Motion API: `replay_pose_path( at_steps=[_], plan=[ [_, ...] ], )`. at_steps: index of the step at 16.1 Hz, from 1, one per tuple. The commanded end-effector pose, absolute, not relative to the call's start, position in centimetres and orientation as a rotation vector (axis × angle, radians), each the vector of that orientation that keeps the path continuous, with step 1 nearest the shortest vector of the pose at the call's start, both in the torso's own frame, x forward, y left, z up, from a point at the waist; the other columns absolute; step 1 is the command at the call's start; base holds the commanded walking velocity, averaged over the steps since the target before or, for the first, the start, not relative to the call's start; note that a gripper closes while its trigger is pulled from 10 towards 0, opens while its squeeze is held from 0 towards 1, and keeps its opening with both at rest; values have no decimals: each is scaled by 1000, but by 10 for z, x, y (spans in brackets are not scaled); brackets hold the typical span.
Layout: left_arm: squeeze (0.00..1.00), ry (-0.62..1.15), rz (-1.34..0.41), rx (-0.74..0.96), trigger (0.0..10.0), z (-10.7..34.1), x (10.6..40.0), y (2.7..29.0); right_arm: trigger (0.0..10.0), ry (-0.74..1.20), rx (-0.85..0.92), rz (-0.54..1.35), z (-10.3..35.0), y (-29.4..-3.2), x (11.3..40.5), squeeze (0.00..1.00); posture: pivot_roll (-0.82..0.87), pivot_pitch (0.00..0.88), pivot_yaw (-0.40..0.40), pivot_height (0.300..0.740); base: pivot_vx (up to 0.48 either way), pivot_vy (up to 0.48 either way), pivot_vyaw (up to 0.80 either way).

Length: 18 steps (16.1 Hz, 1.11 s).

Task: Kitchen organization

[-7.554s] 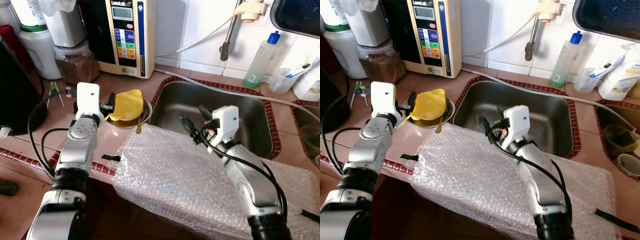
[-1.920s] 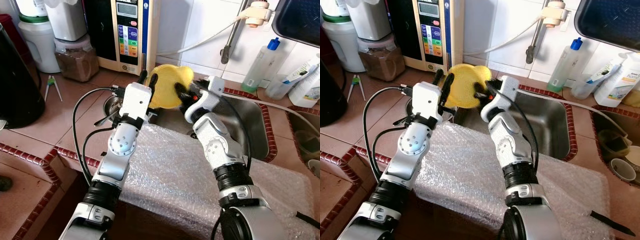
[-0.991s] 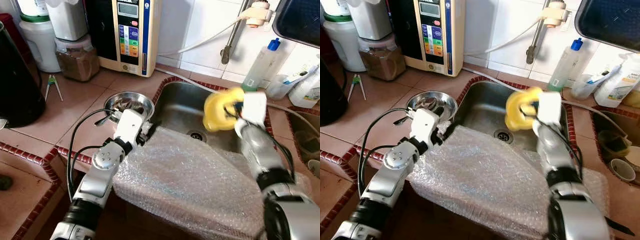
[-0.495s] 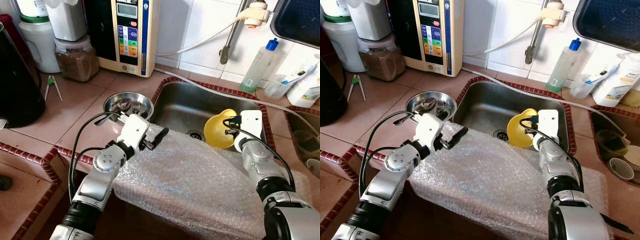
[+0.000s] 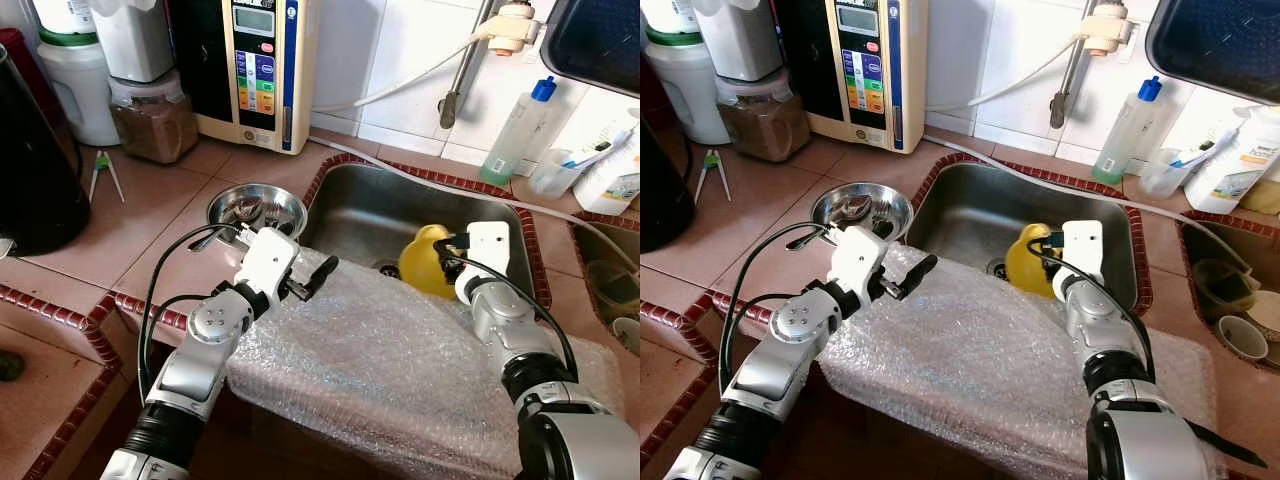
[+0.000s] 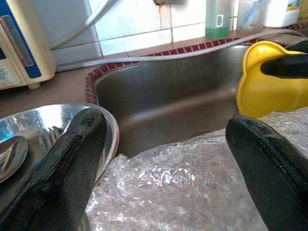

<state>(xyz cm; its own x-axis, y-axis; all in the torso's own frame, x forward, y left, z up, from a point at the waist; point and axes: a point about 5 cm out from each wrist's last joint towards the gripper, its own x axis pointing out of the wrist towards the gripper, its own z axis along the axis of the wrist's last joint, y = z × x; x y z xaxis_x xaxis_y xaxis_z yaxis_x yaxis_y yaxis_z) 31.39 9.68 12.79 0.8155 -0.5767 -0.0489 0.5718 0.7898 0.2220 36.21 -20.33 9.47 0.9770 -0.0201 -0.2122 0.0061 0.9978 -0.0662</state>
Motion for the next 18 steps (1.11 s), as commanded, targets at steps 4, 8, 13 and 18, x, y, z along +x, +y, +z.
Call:
replay_pose_path(
  at_steps=[4,8,13,18],
  plan=[
    [1000,-19,-597,222,10000,130,316,91,10000,174,-70,3,103,-203,366,1000,36,0,-99,740,0,0,0],
    [1000,-21,-564,207,10000,131,317,87,10000,166,115,107,104,-186,368,1000,33,0,-104,740,0,0,0],
    [1000,-15,-532,196,10000,131,319,89,10000,142,127,209,111,-174,371,1000,36,0,-101,740,0,0,0],
    [1000,-18,-521,193,10000,130,320,84,10000,156,335,355,114,-153,371,1000,31,0,-110,740,0,0,0]
  ],
)
